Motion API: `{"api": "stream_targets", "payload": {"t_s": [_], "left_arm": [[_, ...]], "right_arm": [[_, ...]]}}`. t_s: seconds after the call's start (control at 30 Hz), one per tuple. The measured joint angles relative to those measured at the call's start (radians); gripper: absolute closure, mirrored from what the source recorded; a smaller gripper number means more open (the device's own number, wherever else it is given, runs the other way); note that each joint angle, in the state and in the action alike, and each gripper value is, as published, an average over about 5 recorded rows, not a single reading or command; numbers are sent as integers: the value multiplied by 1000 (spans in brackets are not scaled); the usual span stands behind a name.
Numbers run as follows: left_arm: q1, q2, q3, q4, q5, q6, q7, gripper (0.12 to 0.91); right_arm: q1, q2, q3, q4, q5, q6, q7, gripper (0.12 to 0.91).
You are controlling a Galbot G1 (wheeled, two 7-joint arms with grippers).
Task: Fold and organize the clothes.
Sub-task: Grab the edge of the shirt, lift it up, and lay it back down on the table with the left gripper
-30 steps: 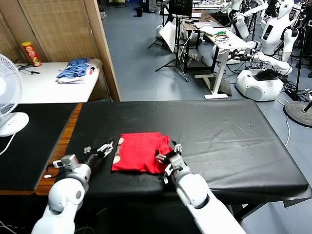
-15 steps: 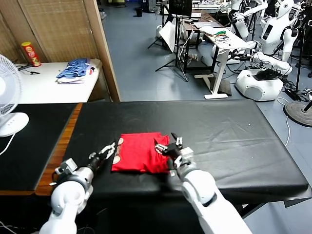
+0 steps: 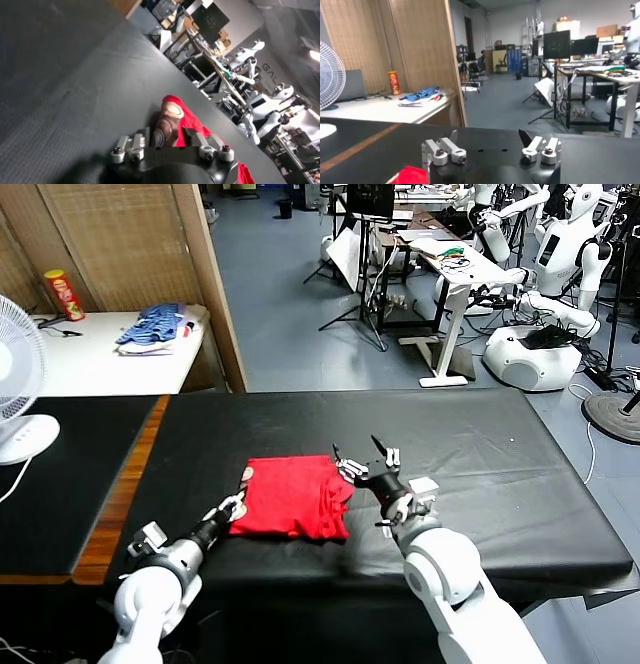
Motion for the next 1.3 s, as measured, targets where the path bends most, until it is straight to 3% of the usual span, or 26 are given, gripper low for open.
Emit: {"api": "stream_targets", "payload": {"t_s": [0.13,0.23,0.4,0.63,1.0,1.17,1.3], "left_arm": [[-3,-1,0,0,-24,2,0,840],[-9,0,-3,-10,-49,10,-5,894],[-19,13,-4,-27,0,6,-11,899],[-35,71,-24,-42,255,-33,10,899],[-15,323,-128,-49,627,-66,23,899],[4,442,-165,-87,759,-45,9,899],[34,470,-167,-148,790,-18,-4,899]], "right_arm": [[-4,0,16,4,1,-1,4,227],[-11,1,31,8,-1,-10,22,227],[-32,8,63,17,-28,-60,78,227],[-82,9,117,29,-66,-79,86,227],[-145,25,159,49,-71,-71,82,227],[-154,29,157,51,-79,-68,81,227],[-162,31,157,52,-84,-67,79,227]]}}
